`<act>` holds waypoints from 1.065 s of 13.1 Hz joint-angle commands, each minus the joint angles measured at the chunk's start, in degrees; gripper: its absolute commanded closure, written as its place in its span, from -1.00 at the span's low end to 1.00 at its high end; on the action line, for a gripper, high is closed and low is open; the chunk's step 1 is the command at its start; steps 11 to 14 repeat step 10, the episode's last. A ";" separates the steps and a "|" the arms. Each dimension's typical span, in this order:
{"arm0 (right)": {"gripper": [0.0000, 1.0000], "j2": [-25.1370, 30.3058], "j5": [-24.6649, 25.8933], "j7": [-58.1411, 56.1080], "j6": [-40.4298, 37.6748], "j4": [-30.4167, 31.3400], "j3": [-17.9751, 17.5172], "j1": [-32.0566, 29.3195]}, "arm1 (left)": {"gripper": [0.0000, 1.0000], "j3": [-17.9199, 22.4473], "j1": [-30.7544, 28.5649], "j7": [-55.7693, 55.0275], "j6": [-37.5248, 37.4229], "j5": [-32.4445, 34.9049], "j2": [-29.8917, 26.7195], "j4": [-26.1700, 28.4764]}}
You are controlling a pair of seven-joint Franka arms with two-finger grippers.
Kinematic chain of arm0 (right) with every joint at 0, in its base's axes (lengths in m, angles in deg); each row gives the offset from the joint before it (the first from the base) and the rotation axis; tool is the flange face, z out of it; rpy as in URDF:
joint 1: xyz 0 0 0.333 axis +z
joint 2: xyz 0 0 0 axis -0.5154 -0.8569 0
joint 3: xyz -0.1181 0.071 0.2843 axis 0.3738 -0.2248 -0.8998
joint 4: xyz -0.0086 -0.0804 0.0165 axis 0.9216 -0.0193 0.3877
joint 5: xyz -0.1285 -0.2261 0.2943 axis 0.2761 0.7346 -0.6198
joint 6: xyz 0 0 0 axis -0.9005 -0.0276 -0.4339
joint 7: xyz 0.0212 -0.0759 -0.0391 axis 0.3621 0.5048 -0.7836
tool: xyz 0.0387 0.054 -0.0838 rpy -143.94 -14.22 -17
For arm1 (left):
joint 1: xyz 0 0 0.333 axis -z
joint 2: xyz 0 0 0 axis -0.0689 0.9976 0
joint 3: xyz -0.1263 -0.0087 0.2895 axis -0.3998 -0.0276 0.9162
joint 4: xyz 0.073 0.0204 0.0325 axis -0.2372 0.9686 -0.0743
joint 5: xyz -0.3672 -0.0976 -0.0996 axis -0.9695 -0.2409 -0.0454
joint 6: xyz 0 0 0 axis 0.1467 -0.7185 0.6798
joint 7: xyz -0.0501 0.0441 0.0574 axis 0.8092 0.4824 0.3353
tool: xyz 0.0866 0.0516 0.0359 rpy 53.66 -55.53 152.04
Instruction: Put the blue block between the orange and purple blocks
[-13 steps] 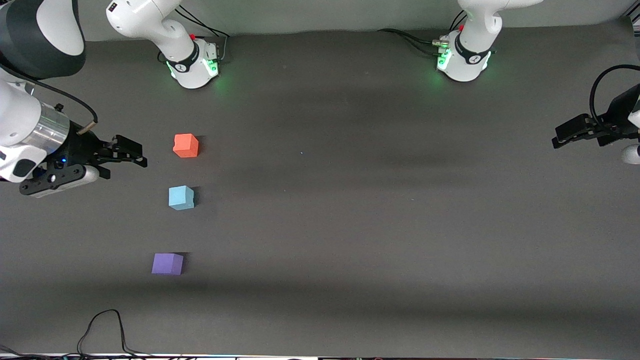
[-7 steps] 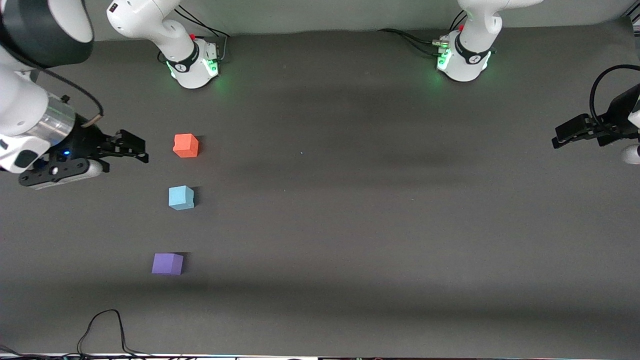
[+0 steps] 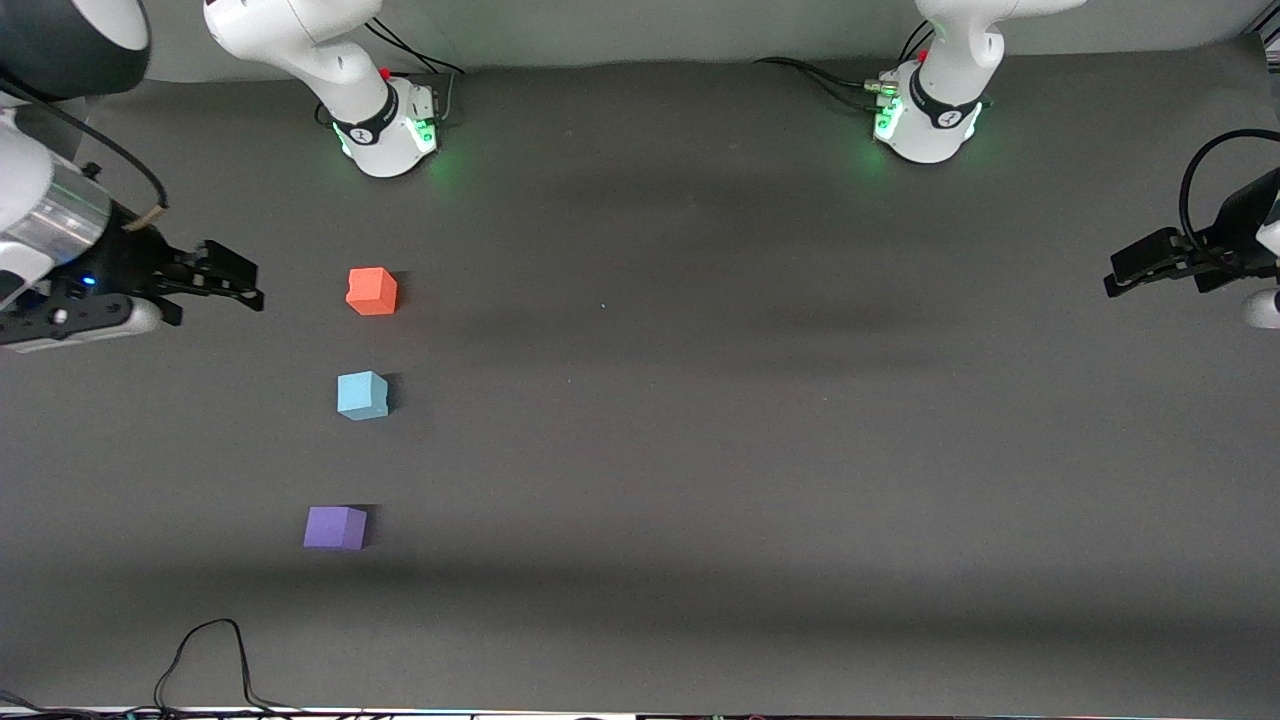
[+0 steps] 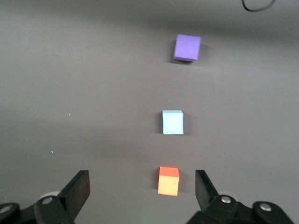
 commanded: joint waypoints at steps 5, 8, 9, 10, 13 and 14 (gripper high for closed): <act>-1.00 7.22 2.79 1.26 0.33 6.58 -15.86 -17.28 | -1.00 0.51 0.59 0.87 0.50 0.38 -0.87 0.78; -1.00 7.22 4.29 1.53 -1.16 6.49 -17.80 -18.87 | -1.00 0.51 0.67 0.87 0.50 0.38 -0.87 0.78; -1.00 7.22 4.29 1.53 -1.25 6.49 -17.71 -18.87 | -1.00 0.51 0.67 0.87 0.50 0.38 -0.87 0.78; -1.00 7.31 4.29 1.53 -1.43 6.49 -17.71 -18.87 | -1.00 0.51 0.67 0.87 0.59 0.38 -0.87 0.78; -1.00 7.31 4.29 1.53 -1.43 6.49 -17.71 -18.87 | -1.00 0.51 0.67 0.87 0.59 0.38 -0.87 0.78; -1.00 7.31 4.29 1.53 -1.43 6.49 -17.71 -18.87 | -1.00 0.51 0.67 0.87 0.59 0.38 -0.87 0.78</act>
